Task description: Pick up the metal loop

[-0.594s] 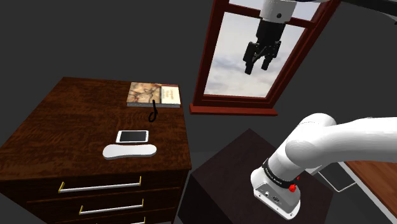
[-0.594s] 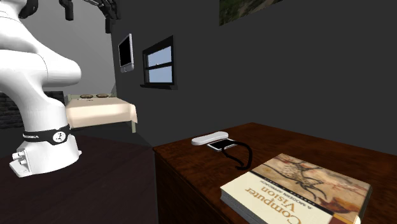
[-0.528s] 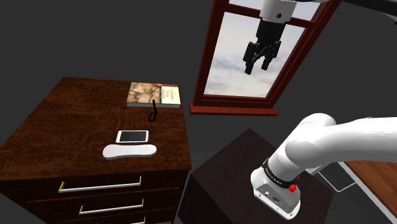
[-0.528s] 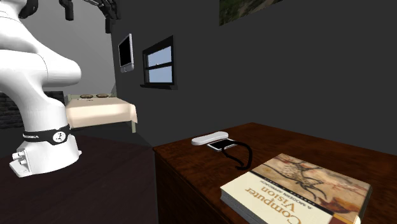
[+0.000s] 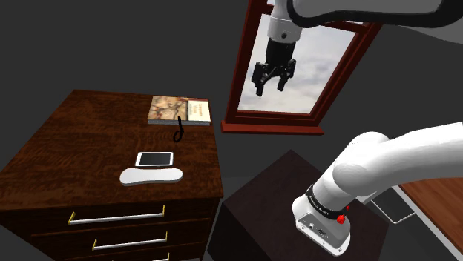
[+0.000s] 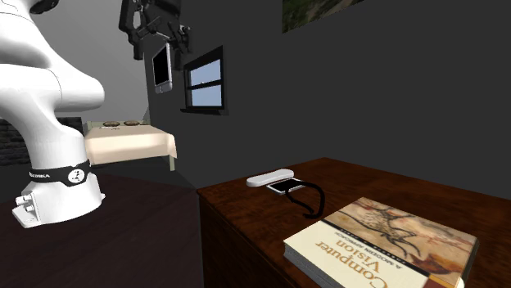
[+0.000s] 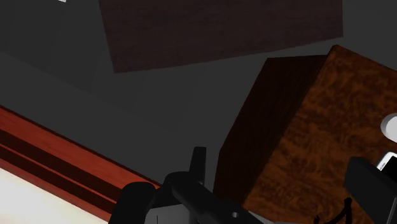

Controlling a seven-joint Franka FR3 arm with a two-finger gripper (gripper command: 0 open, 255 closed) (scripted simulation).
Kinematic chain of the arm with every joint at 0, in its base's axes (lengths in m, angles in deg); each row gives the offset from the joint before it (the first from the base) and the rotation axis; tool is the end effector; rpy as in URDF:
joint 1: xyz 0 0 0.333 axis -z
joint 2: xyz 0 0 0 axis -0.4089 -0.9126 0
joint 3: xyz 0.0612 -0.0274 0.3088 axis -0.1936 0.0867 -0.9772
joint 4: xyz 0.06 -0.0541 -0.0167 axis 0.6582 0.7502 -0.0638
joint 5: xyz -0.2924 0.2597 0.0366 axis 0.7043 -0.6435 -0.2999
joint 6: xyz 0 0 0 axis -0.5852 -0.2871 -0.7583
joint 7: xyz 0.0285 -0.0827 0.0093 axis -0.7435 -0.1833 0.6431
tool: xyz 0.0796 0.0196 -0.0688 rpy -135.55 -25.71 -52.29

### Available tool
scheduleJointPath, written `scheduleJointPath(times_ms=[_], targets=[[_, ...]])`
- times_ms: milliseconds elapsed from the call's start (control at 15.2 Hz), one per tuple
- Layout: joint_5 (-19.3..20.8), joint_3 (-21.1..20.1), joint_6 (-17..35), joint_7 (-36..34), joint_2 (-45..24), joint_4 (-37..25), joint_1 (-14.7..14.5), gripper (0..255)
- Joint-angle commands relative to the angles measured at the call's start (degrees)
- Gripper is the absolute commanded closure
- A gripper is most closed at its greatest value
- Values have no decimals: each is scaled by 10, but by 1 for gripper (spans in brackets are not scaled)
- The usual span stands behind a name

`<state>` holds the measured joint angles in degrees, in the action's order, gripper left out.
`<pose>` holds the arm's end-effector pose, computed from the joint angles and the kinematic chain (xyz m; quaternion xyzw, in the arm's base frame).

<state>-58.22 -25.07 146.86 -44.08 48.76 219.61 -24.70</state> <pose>0.3446 0.0598 0.5413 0.9937 -0.0982 -0.0418 0.0336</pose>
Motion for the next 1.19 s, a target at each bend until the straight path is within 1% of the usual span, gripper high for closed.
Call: scheduleJointPath(times_ms=[0, 264, 528, 792, 1122], targets=[[-4, -16, 32, -23, -30, 1, 0, 0], [-4, -47, 93, -70, -105, -13, 1, 0], [8, -75, 147, -120, -188, -41, 4, 0], [32, -98, 191, -173, -277, -82, 6, 0], [79, -114, 227, -243, -394, -151, 1, 0]])
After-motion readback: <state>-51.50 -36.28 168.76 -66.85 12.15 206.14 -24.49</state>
